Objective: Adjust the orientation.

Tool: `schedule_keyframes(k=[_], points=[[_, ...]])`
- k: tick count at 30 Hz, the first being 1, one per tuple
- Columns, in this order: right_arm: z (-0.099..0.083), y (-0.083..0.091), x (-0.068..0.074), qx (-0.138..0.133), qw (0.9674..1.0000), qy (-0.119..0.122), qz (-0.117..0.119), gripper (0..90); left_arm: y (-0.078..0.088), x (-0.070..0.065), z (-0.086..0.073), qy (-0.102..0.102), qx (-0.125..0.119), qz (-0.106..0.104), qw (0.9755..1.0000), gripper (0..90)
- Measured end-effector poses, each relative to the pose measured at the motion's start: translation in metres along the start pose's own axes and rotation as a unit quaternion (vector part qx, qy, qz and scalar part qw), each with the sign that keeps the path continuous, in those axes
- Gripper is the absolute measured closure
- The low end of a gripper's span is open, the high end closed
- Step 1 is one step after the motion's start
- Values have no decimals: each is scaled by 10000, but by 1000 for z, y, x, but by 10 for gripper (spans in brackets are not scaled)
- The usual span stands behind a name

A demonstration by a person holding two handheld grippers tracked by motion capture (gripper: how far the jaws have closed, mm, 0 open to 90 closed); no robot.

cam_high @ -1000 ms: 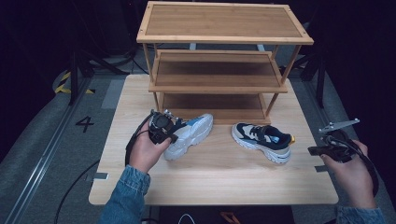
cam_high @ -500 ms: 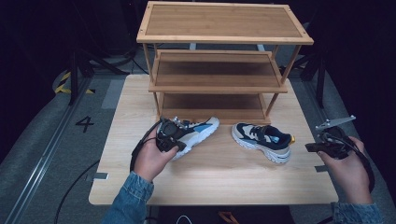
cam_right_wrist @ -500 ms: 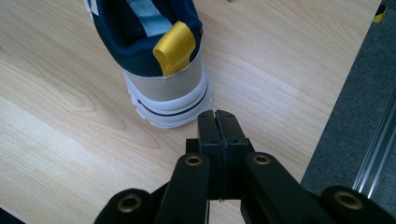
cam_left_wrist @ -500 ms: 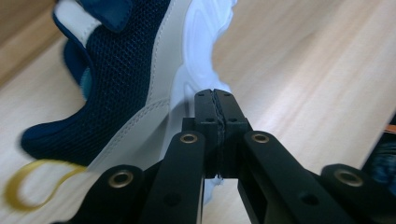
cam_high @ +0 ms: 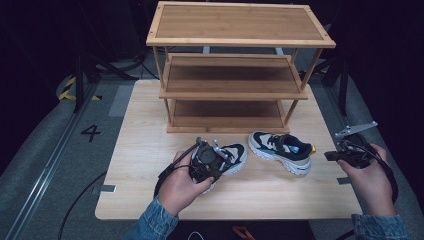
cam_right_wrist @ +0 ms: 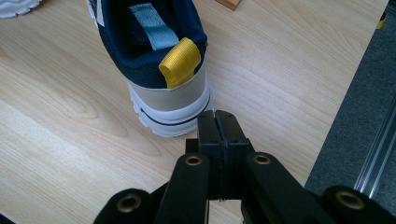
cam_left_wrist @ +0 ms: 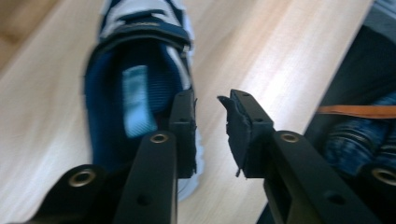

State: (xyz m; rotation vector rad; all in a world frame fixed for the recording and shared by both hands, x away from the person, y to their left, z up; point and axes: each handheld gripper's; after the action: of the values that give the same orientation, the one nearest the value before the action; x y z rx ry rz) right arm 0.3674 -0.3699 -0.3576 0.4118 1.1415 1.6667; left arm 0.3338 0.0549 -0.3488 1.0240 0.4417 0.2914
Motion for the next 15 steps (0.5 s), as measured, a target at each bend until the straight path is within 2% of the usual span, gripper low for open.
schedule_keyframes(k=[6,7,9,10,15], points=[[-2,1,0,4,10000,-30,-30,892,9,14,-4,217,-280,207,9992,581],[-2,1,-1,0,10000,-35,-41,885,10,19,-5,277,-402,239,9985,581],[-4,0,-1,3,10000,-53,-65,863,12,25,-6,422,-388,397,9976,506],[-4,0,0,-4,9999,-65,-83,844,11,27,-6,408,-392,459,9973,460],[-7,-6,3,54,9999,-69,-120,726,5,44,-4,521,-448,598,9958,423]])
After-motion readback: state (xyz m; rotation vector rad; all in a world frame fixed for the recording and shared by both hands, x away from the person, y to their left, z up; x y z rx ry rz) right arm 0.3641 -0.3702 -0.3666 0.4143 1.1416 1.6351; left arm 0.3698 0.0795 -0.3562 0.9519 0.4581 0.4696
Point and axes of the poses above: each handheld gripper's, and its own axes: y roughly backward along the jaws, z roughly out of its top, x roughly to its left, and after that the axes turned 13 degrees about -z, right-handed
